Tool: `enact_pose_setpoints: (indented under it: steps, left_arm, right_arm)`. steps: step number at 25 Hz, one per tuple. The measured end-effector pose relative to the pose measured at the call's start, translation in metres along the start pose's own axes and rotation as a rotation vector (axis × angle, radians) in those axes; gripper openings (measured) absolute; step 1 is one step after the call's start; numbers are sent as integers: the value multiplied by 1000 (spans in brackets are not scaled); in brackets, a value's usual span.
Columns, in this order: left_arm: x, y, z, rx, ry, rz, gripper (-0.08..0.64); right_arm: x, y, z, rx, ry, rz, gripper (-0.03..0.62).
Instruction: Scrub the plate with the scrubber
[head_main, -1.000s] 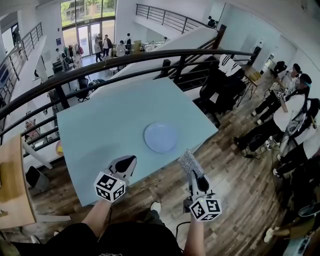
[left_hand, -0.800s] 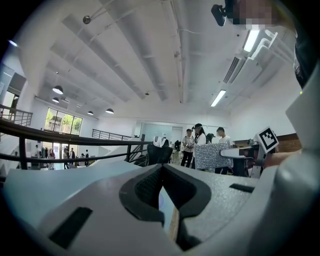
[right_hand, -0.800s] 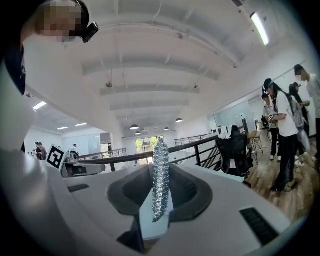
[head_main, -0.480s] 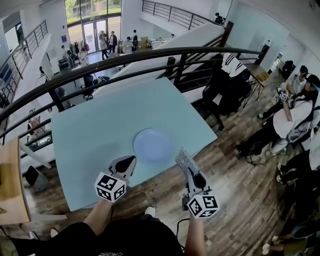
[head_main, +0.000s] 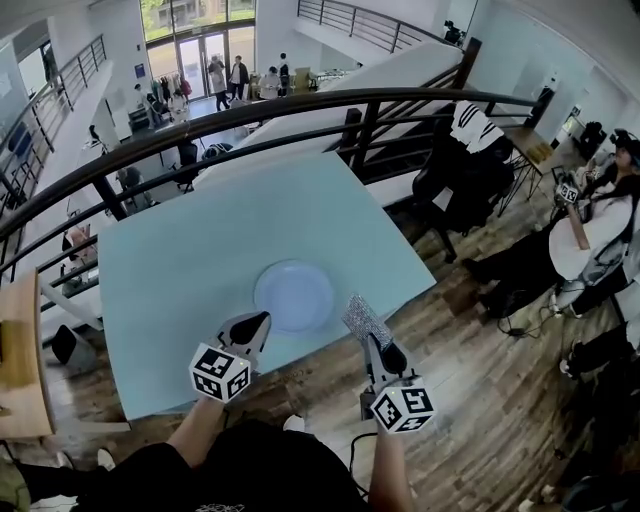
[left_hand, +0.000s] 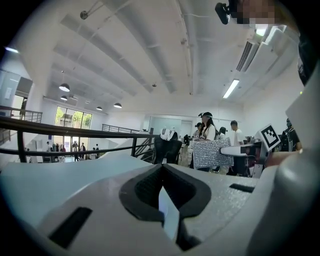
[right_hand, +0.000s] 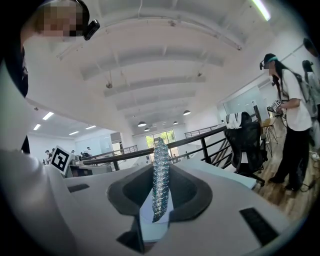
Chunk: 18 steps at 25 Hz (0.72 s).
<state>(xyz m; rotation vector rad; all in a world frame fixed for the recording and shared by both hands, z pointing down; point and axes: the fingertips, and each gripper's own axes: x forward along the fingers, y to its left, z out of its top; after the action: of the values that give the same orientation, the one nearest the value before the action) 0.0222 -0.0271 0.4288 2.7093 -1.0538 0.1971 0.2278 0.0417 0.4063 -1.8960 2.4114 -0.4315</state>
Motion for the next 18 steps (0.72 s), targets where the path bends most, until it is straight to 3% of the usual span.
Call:
enact_pose_setpoints:
  steps: [7, 18]
  left_arm:
    - [28, 10, -26, -37, 98, 17, 9]
    - [66, 70, -107, -84, 291, 49, 11]
  right_arm:
    - [25, -23, -12, 43, 47, 14, 87]
    - [90, -38, -79, 190, 218, 51, 87]
